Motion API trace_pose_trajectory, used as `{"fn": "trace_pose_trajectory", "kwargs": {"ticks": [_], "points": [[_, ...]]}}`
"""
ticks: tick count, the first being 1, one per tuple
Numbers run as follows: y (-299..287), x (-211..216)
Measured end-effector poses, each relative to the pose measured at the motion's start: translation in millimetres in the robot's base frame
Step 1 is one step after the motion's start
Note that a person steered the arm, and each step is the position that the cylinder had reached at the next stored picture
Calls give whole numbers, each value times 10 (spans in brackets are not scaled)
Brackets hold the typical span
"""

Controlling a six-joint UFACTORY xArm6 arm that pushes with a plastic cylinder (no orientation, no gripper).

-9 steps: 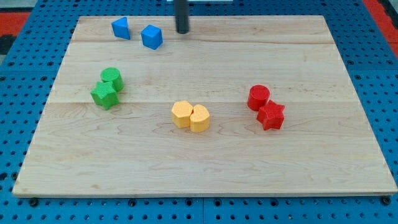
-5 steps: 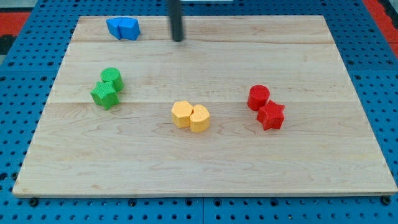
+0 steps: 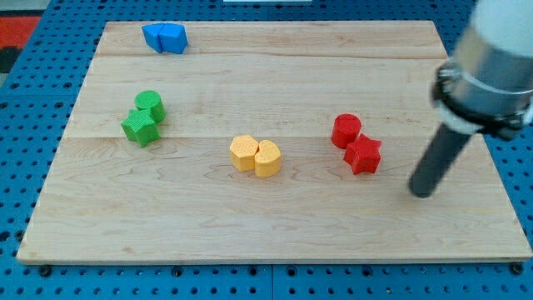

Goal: Push the red star along with red circle towards top center

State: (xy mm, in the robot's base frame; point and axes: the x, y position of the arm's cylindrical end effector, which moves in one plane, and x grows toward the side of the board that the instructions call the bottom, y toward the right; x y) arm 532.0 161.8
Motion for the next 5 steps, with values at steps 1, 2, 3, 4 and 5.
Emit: {"fn": "trace_pose_trajectory", "kwargs": {"ticks": [1,2,3,4,5], "points": [[-295,-545],[-625,-939],[-544,-948],[-524,-948],[-439,-1100]]}}
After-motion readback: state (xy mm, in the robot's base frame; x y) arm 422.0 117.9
